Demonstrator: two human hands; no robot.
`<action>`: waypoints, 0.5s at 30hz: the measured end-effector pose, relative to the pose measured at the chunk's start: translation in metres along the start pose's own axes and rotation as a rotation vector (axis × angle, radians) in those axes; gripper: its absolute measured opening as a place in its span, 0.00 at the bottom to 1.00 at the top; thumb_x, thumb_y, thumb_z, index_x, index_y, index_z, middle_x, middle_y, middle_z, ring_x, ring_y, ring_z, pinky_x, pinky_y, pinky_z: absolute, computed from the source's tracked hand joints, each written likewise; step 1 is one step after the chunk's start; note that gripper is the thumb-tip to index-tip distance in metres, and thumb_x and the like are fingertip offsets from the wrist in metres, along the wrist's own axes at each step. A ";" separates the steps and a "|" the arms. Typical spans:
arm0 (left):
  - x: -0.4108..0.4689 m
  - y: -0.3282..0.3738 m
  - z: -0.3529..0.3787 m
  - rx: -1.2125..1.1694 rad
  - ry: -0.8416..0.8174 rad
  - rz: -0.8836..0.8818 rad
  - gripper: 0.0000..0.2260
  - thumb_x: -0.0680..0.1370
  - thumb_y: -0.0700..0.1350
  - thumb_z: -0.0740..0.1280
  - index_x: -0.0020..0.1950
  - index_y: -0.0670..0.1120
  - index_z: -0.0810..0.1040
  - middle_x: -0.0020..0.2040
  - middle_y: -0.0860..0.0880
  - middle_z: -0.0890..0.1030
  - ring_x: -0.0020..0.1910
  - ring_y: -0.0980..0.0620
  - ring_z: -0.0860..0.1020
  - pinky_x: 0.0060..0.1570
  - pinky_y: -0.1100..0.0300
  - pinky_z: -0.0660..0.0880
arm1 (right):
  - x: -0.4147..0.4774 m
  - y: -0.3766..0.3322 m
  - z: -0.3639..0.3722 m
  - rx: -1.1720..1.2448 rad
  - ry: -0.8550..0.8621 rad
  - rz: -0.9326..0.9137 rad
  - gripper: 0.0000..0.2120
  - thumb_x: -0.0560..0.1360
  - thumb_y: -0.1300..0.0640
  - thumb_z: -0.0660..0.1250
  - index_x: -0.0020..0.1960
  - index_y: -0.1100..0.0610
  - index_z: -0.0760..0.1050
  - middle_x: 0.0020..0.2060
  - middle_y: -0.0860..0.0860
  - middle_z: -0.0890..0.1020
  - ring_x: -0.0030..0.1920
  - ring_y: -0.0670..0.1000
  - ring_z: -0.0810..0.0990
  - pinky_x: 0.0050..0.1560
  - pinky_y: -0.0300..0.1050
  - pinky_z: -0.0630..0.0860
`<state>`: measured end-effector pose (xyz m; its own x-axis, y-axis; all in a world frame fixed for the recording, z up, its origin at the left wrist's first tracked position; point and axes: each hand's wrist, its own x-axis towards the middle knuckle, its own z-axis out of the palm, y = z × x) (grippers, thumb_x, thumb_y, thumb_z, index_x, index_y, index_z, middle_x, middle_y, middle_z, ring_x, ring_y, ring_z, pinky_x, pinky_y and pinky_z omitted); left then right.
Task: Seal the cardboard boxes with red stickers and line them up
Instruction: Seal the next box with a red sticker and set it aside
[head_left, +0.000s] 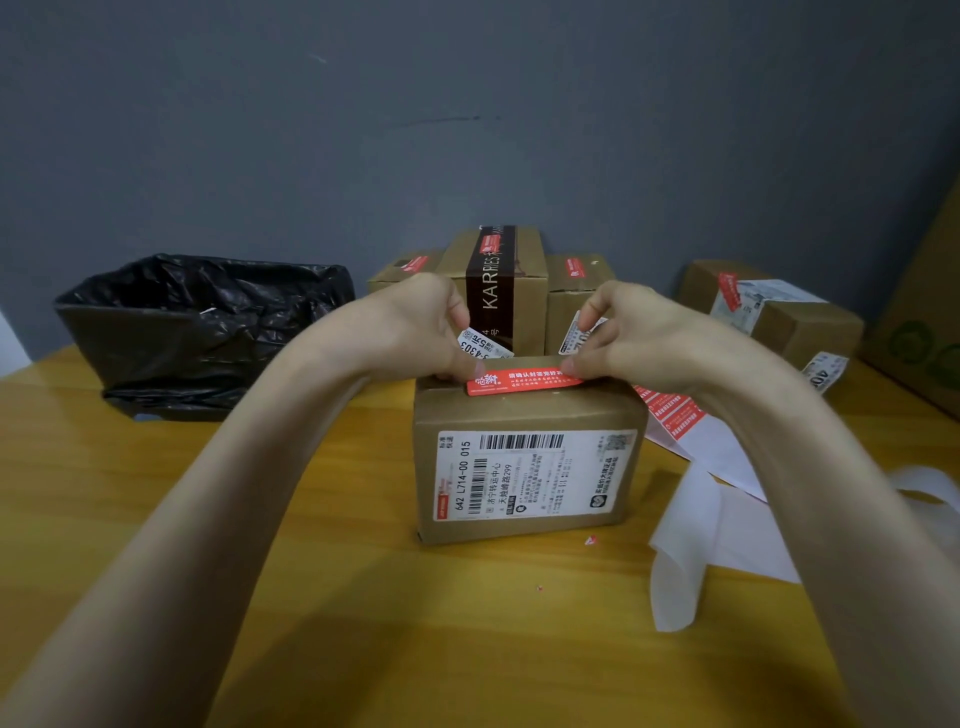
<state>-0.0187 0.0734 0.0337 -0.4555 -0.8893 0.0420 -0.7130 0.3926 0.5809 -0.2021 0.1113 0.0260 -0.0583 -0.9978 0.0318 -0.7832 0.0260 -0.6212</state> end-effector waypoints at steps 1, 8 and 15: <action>0.000 0.000 0.001 -0.002 0.007 -0.001 0.14 0.71 0.42 0.73 0.41 0.50 0.67 0.36 0.51 0.80 0.36 0.56 0.76 0.39 0.62 0.72 | 0.000 0.000 0.000 -0.002 0.005 0.000 0.14 0.70 0.54 0.73 0.44 0.49 0.66 0.51 0.52 0.79 0.52 0.52 0.78 0.58 0.53 0.74; 0.000 0.000 0.001 0.000 0.030 -0.012 0.12 0.71 0.43 0.73 0.41 0.48 0.69 0.37 0.49 0.82 0.38 0.54 0.78 0.42 0.59 0.74 | -0.001 -0.002 0.000 -0.035 0.010 -0.015 0.13 0.71 0.55 0.72 0.46 0.51 0.67 0.51 0.53 0.79 0.51 0.52 0.79 0.57 0.52 0.74; 0.001 -0.001 0.003 0.042 0.056 -0.035 0.14 0.70 0.44 0.74 0.41 0.49 0.68 0.41 0.49 0.80 0.41 0.51 0.77 0.40 0.58 0.71 | -0.002 -0.003 0.001 -0.052 0.025 -0.016 0.13 0.71 0.55 0.72 0.43 0.50 0.66 0.51 0.52 0.79 0.52 0.52 0.78 0.57 0.51 0.74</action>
<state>-0.0204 0.0728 0.0312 -0.4006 -0.9137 0.0684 -0.7503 0.3700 0.5478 -0.1985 0.1134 0.0271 -0.0605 -0.9963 0.0613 -0.8152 0.0138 -0.5790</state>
